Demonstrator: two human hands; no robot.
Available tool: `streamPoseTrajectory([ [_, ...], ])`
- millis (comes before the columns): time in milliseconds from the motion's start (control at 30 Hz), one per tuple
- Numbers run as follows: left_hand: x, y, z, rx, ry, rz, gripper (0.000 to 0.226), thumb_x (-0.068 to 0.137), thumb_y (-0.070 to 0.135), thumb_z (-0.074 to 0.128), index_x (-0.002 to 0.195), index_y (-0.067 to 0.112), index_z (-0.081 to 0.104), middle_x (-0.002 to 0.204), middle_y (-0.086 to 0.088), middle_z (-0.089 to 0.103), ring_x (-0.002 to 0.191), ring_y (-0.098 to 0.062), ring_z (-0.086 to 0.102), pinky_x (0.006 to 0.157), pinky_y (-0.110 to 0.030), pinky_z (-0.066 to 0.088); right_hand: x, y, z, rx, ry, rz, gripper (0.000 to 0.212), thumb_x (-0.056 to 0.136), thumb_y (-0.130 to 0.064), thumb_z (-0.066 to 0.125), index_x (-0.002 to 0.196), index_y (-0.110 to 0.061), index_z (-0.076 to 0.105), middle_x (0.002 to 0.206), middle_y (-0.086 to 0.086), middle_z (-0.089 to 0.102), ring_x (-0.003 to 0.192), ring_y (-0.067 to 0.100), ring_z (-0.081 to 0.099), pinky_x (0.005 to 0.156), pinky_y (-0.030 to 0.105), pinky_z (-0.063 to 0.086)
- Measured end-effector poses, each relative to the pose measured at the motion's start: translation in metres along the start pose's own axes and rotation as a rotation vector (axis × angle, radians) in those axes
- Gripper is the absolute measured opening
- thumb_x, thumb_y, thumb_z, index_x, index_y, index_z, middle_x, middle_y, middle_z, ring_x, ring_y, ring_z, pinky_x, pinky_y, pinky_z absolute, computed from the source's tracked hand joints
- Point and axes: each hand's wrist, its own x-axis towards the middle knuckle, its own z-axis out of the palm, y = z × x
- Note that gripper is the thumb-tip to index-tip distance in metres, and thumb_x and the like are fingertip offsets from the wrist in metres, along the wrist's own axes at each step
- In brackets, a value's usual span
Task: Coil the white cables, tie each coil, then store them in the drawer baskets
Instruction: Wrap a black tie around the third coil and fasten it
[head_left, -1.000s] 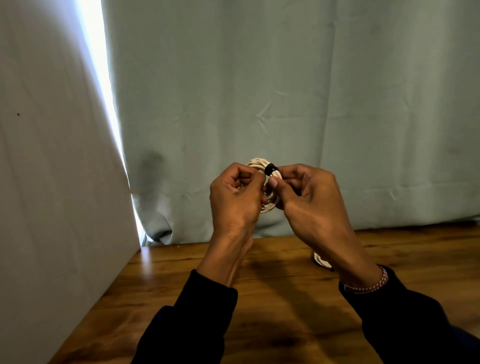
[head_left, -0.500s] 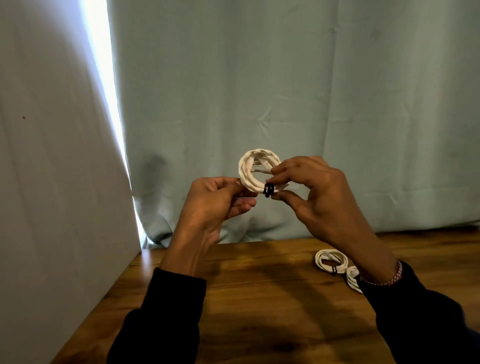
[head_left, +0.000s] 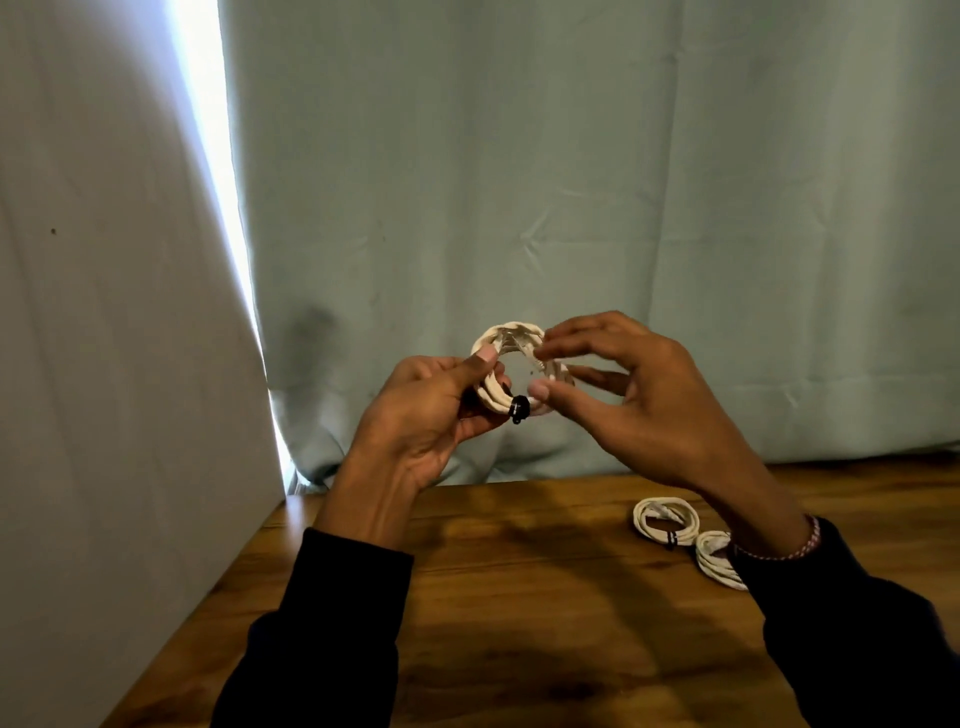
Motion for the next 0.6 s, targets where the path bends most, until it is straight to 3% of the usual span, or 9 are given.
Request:
streamPoseTrajectory([
  [67, -0.002, 0.000, 0.002, 0.030, -0.081, -0.007, 0.022, 0.095, 0.013, 0.062, 0.097, -0.009, 0.067, 0.072, -0.012, 0.066, 0.069, -0.022, 0.065, 0.083, -0.042, 0.059, 0.001, 0.001, 0.002, 0.017, 0.112, 0.151, 0.038, 0.084, -0.041, 0.074, 0.119, -0.025, 0.068, 0.121, -0.011, 0.063, 0.109, 0.004, 0.062, 0.090, 0.022, 0.054],
  [167, -0.007, 0.000, 0.006, -0.021, -0.207, -0.064, 0.009, 0.093, 0.002, 0.060, 0.093, -0.005, 0.065, 0.071, -0.013, 0.061, 0.063, -0.019, 0.062, 0.067, -0.032, 0.057, 0.001, 0.004, 0.003, 0.260, -0.036, 0.450, 0.040, 0.090, -0.029, 0.072, 0.128, -0.022, 0.061, 0.117, -0.002, 0.069, 0.094, 0.012, 0.072, 0.082, 0.035, 0.061],
  [267, -0.004, -0.004, 0.008, -0.043, -0.199, -0.079, 0.008, 0.093, -0.004, 0.054, 0.090, -0.005, 0.061, 0.071, -0.016, 0.056, 0.062, -0.022, 0.059, 0.063, -0.032, 0.055, 0.000, 0.006, 0.003, 0.276, -0.077, 0.451, 0.028, 0.090, -0.019, 0.073, 0.118, -0.020, 0.068, 0.105, -0.001, 0.073, 0.085, 0.013, 0.074, 0.078, 0.036, 0.063],
  [433, -0.002, -0.009, 0.013, 0.087, -0.163, -0.023, 0.006, 0.096, -0.002, 0.054, 0.102, 0.000, 0.054, 0.071, -0.014, 0.058, 0.059, -0.020, 0.059, 0.054, -0.031, 0.053, 0.001, 0.007, 0.007, 0.281, -0.109, 0.500, 0.025, 0.091, -0.012, 0.071, 0.114, -0.018, 0.064, 0.094, 0.003, 0.074, 0.083, 0.015, 0.074, 0.081, 0.040, 0.062],
  [600, 0.001, -0.010, 0.009, 0.010, -0.223, -0.165, 0.014, 0.089, -0.009, 0.054, 0.097, 0.003, 0.055, 0.070, -0.016, 0.060, 0.056, -0.020, 0.058, 0.054, -0.030, 0.047, 0.000, 0.006, 0.004, 0.340, -0.180, 0.557, 0.027, 0.086, -0.006, 0.075, 0.110, -0.012, 0.064, 0.096, 0.008, 0.072, 0.083, 0.021, 0.073, 0.075, 0.033, 0.062],
])
